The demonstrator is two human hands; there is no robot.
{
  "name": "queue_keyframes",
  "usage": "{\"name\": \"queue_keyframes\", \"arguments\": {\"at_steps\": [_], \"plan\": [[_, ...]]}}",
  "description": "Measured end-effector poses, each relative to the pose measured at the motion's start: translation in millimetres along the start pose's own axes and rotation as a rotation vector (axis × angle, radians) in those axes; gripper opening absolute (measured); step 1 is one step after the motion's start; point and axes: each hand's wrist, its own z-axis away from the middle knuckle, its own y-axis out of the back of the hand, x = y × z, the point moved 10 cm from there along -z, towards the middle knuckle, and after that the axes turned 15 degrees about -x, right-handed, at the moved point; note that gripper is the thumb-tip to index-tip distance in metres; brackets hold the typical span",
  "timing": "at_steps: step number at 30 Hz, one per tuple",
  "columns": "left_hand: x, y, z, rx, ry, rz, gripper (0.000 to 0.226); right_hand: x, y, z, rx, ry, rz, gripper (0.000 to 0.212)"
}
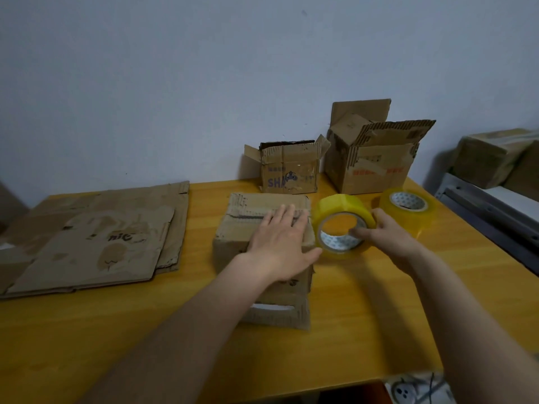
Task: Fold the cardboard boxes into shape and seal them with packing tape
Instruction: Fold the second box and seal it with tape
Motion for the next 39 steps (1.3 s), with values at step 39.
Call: {"name": "queue_keyframes", "arguments": {"at_steps": [39], "plan": [[-98,10,2,0.274,0.006,0.631,0.054,-11,-137,19,-0.345,-0.172,-0.151,0.039]]}}
